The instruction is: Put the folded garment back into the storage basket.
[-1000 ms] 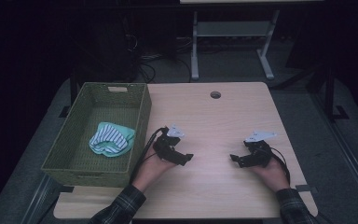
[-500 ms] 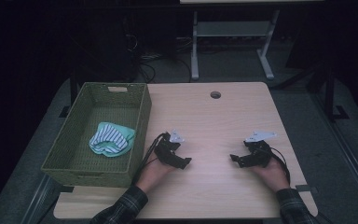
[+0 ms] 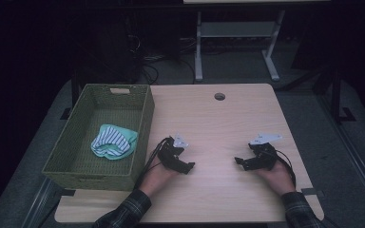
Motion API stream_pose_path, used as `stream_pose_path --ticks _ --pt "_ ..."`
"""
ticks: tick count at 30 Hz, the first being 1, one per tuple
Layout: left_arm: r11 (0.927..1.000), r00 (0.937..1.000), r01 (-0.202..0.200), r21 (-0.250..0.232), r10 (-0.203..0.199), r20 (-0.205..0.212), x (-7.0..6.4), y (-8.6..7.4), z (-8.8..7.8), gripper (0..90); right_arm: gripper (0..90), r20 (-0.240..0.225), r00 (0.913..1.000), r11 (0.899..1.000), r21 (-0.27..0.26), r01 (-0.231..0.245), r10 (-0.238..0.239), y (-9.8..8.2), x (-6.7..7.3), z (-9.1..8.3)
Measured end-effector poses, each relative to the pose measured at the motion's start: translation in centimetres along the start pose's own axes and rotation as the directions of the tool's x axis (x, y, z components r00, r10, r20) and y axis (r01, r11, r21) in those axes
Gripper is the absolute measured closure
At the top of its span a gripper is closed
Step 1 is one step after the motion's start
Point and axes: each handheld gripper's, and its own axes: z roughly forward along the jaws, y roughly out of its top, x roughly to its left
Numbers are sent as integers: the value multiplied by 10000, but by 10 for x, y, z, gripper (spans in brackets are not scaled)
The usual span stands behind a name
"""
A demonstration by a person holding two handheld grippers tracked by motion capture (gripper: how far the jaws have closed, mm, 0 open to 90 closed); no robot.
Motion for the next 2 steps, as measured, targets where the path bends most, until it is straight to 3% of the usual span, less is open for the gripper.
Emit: stream_pose_path --ticks 2 --pt "9999 10000 -42 -98 42 31 0 -1 0 139 132 -1 10000 10000 2 -3 3 0 0 0"
